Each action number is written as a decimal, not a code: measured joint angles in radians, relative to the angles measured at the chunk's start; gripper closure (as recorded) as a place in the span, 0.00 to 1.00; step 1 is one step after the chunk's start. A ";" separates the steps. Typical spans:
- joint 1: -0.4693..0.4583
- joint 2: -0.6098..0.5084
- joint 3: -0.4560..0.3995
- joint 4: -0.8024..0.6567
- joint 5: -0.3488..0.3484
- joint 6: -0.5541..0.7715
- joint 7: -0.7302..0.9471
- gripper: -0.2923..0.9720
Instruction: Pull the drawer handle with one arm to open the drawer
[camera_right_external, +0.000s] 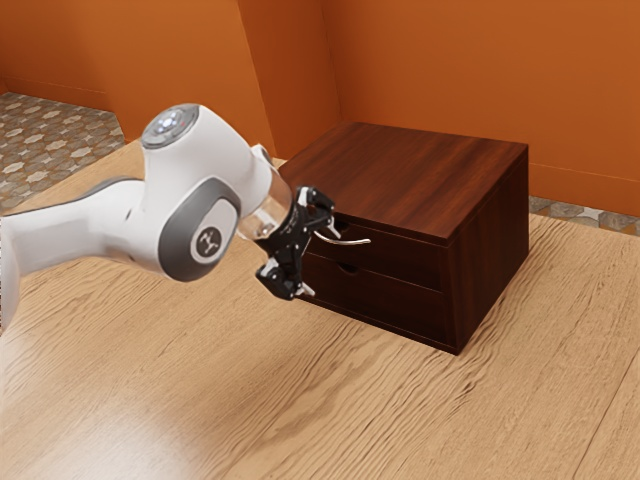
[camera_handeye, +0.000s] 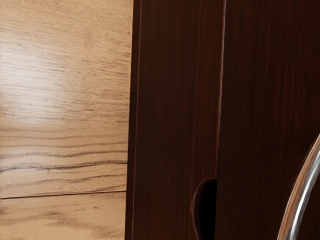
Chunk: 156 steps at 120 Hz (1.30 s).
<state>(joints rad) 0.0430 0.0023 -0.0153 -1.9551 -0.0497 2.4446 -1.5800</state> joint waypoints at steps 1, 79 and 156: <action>0.000 0.000 0.000 0.000 0.000 0.001 0.000 0.23; -0.002 -0.019 0.000 -0.003 -0.003 -0.005 0.007 0.79; -0.003 -0.224 0.003 -0.209 -0.001 -0.006 0.008 0.85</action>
<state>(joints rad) 0.0402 -0.2219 -0.0120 -2.1641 -0.0508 2.4391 -1.5722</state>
